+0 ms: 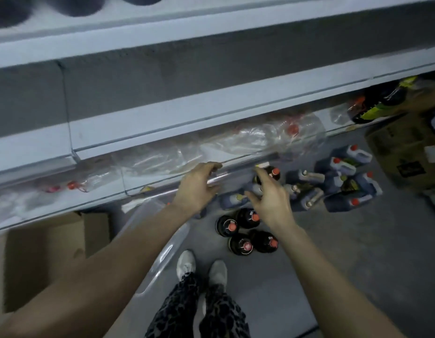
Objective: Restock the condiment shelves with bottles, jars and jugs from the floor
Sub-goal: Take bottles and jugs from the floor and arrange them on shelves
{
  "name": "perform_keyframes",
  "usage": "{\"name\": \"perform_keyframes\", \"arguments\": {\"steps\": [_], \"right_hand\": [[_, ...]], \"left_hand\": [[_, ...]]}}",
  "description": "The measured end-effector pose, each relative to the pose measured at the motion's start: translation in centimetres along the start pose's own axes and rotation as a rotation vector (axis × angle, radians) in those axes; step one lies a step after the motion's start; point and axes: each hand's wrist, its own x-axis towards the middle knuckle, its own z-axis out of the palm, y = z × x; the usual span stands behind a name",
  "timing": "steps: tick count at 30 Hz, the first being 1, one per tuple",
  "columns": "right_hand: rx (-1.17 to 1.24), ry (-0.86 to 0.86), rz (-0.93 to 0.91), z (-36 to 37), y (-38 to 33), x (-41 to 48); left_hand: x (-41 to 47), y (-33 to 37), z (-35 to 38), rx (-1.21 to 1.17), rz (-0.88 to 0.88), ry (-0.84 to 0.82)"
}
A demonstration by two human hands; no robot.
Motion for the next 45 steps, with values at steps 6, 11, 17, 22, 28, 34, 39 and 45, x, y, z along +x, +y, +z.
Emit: {"name": "perform_keyframes", "arguments": {"steps": [6,11,17,22,28,34,39,45], "right_hand": [[0.028,-0.124,-0.038,7.4,3.5,2.7],[0.035,-0.231,-0.057,14.1,7.1,5.3],[-0.001,-0.344,-0.079,22.5,11.9,8.4],[-0.016,-0.447,-0.106,29.4,15.7,10.2],[-0.026,-0.508,-0.118,36.6,19.7,11.9],[-0.071,-0.610,-0.138,42.6,22.9,13.5],[-0.132,-0.672,-0.166,46.3,23.8,15.4],[-0.107,-0.752,-0.227,49.6,24.3,17.8]], "left_hand": [[0.7,-6.9,4.7,-0.019,-0.214,-0.048],[1.0,-13.0,10.3,-0.023,-0.358,-0.043],[1.7,-20.1,17.2,-0.100,-0.460,-0.041],[2.4,-25.7,23.7,-0.136,-0.525,-0.023],[3.4,-30.6,31.6,-0.156,-0.598,-0.046],[4.1,-34.4,38.0,-0.240,-0.729,0.062],[4.4,-36.8,41.6,-0.291,-0.782,0.133],[5.3,-39.1,44.1,-0.378,-0.782,0.242]]}}
